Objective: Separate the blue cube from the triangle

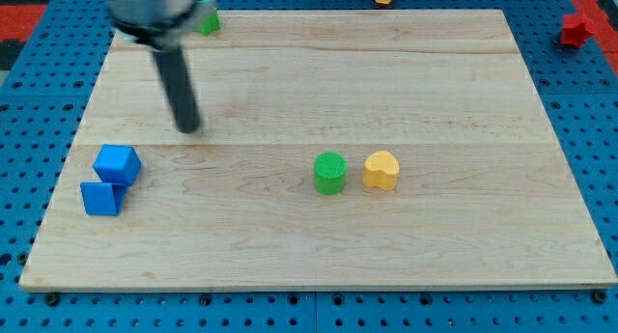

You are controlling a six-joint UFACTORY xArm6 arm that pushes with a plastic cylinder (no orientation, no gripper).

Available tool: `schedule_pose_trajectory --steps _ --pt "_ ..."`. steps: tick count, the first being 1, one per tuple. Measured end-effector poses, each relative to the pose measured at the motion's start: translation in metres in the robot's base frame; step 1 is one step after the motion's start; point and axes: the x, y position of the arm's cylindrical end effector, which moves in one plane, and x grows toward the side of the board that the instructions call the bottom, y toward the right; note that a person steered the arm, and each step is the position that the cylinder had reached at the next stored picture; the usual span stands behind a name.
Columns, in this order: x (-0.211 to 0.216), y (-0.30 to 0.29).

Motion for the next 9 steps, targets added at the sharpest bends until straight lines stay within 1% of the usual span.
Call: schedule_pose_trajectory --steps 1,2,3,4,5,6,7,8,9 --pt "-0.059 -0.082" --pt "-0.060 -0.092" --pt "-0.019 -0.050" --pt "0.114 0.000" --pt "0.104 -0.098" --pt "0.036 -0.087" --pt "0.021 0.059" --pt "-0.013 0.150" --pt "-0.080 0.114"
